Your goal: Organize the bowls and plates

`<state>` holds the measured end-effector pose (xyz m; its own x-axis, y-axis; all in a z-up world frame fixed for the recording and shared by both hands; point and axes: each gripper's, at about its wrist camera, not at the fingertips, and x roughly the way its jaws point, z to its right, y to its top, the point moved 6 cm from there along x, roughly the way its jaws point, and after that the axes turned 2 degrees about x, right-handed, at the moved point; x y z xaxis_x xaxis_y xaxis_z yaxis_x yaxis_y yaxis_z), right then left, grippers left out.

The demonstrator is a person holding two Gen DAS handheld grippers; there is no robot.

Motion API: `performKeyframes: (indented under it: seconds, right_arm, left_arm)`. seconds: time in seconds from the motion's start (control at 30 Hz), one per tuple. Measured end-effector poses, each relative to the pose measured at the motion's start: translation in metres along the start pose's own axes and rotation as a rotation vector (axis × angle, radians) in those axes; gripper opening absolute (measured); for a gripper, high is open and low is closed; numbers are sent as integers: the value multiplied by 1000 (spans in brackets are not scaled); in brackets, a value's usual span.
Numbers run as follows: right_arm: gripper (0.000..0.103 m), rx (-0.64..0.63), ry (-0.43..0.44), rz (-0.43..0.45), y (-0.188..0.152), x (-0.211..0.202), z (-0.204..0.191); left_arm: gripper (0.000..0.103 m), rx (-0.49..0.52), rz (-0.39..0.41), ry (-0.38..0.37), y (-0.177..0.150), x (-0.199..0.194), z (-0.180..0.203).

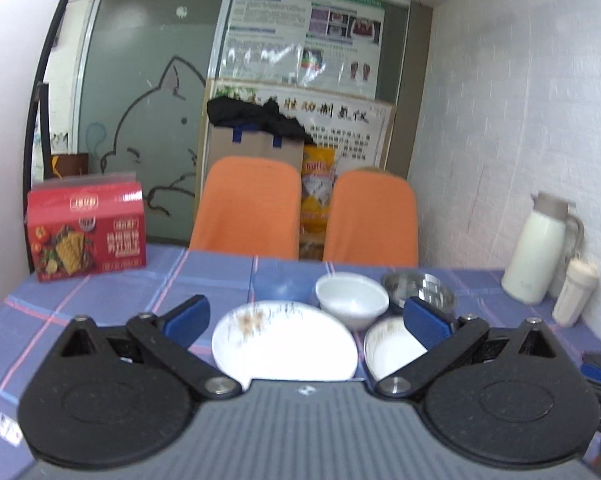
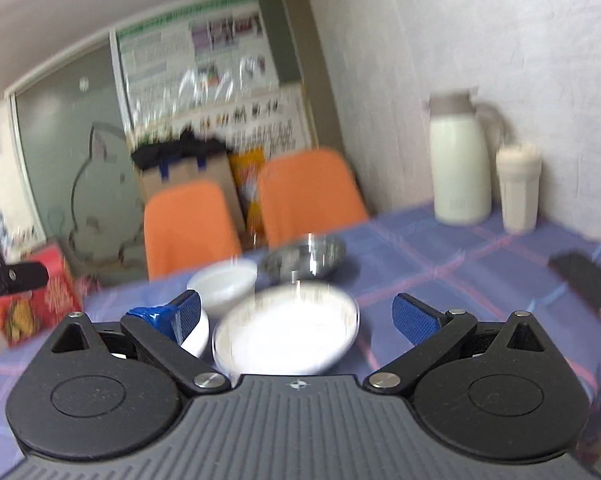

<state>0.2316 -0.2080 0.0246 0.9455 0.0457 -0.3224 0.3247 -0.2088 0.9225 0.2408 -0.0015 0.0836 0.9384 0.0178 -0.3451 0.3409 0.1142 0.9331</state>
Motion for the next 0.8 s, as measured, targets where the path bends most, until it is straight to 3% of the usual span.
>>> performKeyframes:
  seconds: [0.1, 0.43, 0.57, 0.8]
  right_arm:
    - [90, -35, -12, -82, -25, 4, -2]
    - [90, -146, -5, -122, -67, -22, -2]
    - [90, -143, -38, -114, -67, -27, 4]
    - [90, -123, -51, -85, -62, -49, 7]
  left_arm:
    - [103, -1, -62, -28, -33, -4, 2]
    - [103, 50, -216, 8, -103, 6, -1]
    - [103, 83, -218, 32, -111, -1, 4]
    - [103, 94, -168, -51, -109, -28, 24]
